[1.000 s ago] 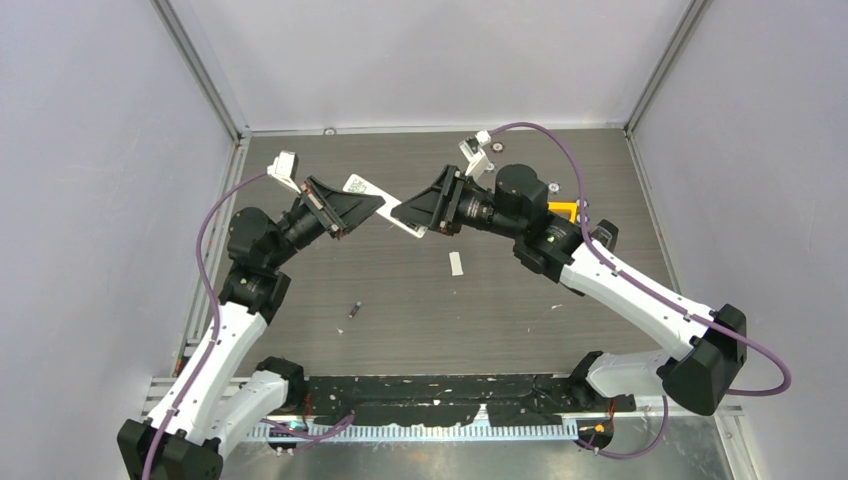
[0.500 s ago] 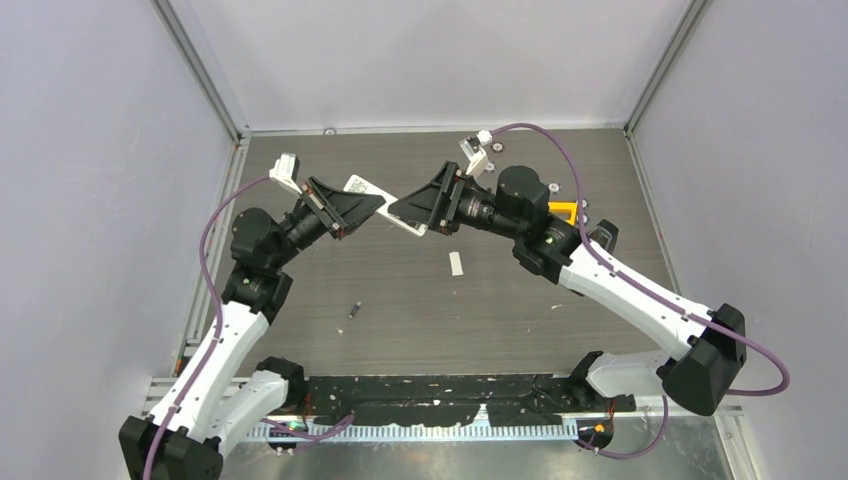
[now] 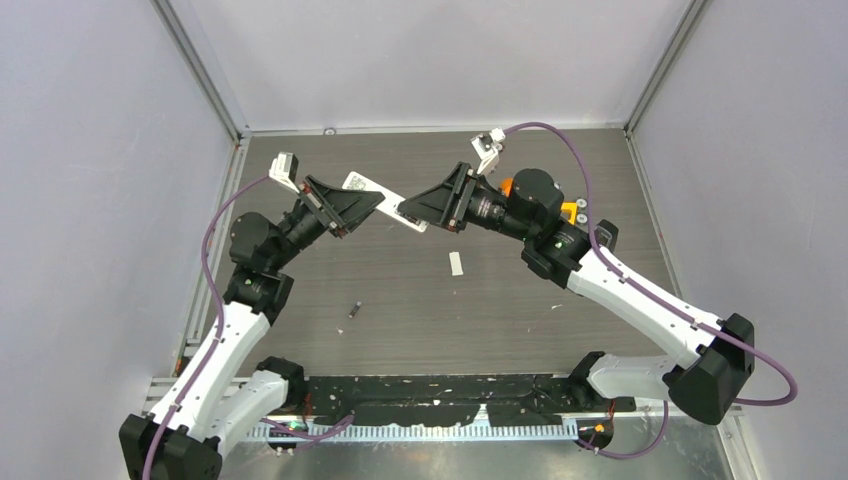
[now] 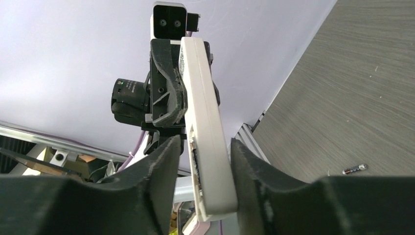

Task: Load the batteries into the remote control

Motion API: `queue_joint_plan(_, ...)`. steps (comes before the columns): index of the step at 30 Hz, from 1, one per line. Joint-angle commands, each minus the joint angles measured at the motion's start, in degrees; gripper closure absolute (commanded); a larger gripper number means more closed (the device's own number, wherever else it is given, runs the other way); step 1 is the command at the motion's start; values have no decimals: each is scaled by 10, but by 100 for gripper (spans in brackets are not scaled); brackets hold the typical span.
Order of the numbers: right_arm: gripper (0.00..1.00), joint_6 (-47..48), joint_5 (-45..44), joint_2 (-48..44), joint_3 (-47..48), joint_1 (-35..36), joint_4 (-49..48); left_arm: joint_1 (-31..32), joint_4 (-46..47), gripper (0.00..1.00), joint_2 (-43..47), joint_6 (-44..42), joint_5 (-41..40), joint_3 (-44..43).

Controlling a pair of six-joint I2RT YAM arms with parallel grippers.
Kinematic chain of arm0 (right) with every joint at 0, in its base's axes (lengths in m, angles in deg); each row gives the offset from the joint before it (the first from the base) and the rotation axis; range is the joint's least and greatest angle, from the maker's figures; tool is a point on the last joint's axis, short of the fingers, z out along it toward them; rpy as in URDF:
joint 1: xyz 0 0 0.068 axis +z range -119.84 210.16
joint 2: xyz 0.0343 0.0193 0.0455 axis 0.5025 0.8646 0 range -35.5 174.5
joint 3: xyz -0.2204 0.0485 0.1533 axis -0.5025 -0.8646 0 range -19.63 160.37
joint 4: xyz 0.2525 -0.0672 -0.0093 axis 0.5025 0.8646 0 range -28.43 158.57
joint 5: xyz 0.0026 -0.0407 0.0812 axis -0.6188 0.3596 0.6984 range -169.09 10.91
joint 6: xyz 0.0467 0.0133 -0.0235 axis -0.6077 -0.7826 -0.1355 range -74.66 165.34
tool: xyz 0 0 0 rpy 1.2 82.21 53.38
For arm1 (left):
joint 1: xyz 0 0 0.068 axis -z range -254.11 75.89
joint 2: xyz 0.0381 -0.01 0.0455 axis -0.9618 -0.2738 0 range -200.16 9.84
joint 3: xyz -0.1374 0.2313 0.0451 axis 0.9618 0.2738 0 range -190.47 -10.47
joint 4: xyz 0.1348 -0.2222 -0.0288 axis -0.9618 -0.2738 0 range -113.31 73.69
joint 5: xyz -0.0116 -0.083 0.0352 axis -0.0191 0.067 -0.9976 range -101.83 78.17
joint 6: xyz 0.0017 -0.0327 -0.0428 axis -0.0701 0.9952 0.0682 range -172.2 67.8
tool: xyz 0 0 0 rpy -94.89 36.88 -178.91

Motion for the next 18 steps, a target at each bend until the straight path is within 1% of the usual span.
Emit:
queue_joint_plan(1, 56, 0, 23, -27, 3, -1, -70, -4, 31, 100, -10, 1, -14, 11)
queue_joint_plan(5, 64, 3, 29, -25, 5, -2, -65, -4, 33, 100, -10, 2, -14, 11)
queue_joint_plan(12, 72, 10, 35, -19, 11, -2, -53, -4, 34, 100, -11, 3, -17, 11)
queue_joint_plan(16, 76, 13, 35, -19, 14, -2, -47, -4, 35, 100, -11, 4, -18, 11)
queue_joint_plan(18, 75, 15, 33, -18, 17, -2, -42, -4, 35, 100, -12, 2, -18, 10)
